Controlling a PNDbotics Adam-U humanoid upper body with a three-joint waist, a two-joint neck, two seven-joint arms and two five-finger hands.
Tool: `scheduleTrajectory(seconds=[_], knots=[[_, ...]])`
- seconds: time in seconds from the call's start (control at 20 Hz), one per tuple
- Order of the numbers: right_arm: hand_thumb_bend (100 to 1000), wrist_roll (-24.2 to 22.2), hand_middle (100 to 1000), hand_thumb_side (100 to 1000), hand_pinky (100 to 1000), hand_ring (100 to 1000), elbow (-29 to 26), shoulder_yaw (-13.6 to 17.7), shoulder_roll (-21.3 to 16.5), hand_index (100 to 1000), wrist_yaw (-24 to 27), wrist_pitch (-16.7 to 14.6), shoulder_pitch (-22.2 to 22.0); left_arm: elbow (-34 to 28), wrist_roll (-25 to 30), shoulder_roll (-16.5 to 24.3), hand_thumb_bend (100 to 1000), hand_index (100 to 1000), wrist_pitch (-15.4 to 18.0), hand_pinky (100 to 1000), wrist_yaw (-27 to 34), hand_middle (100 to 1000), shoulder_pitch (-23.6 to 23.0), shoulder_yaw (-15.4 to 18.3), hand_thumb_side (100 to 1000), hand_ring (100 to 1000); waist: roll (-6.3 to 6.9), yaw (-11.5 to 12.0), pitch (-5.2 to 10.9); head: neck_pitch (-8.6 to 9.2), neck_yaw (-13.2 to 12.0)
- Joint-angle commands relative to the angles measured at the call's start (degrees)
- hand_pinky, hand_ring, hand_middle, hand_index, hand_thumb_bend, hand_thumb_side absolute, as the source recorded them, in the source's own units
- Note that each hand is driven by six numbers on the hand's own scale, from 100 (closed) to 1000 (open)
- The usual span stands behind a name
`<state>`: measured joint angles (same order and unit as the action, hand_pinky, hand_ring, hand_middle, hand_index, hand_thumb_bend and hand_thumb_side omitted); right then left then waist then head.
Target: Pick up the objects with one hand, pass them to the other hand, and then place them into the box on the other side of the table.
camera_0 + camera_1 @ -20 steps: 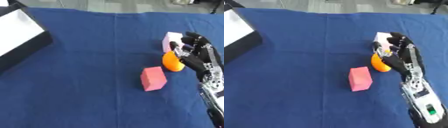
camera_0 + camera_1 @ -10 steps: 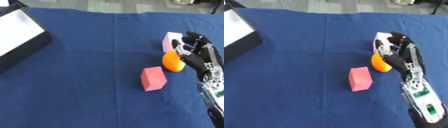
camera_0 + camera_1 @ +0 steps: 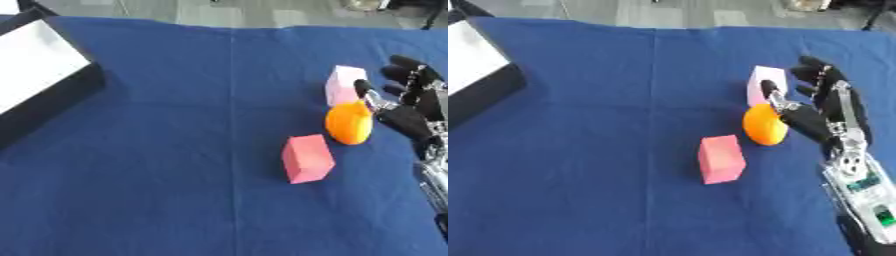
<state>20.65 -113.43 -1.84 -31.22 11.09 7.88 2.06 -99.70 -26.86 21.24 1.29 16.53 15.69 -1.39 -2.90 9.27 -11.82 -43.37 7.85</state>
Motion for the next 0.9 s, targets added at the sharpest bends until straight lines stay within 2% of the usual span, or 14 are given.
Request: scheduleTrajectory(seconds=[0.05,0.45,0.7,0.9], knots=[[553,-3.7,721,275,843,860,-1.2,0.9,-6.6,831,-0.3,1.6,-1.0,-0.7,-0.1,2.1,175,773,0.0,962,-0.5,784,0.3,0.6,864,789,0.07,-0.1,0.56,0.41,-0.1],[572,-13.8,737,303,856,853,-1.2,1.0,-20.5,824,-2.5,3.4,-3.2,-0.6,-0.1,2.7,174,773,-0.1,962,-0.5,784,-0.1,0.5,866,790,-0.40,-0.3,0.69,0.41,-0.3],[576,-18.6,742,257,869,853,-1.2,2.2,-28.1,820,-1.9,3.9,0.1,-0.6,0.0,2.7,173,772,-0.2,962,-0.5,784,-0.2,0.3,869,791,-0.42,-0.3,0.62,0.38,-0.2],[572,-21.1,750,221,880,853,-1.2,2.9,-33.0,816,-2.2,2.9,3.5,-0.7,0.1,2.6,174,772,-0.2,963,-0.5,784,-0.1,0.3,870,791,-0.40,0.0,0.35,0.58,0.2]])
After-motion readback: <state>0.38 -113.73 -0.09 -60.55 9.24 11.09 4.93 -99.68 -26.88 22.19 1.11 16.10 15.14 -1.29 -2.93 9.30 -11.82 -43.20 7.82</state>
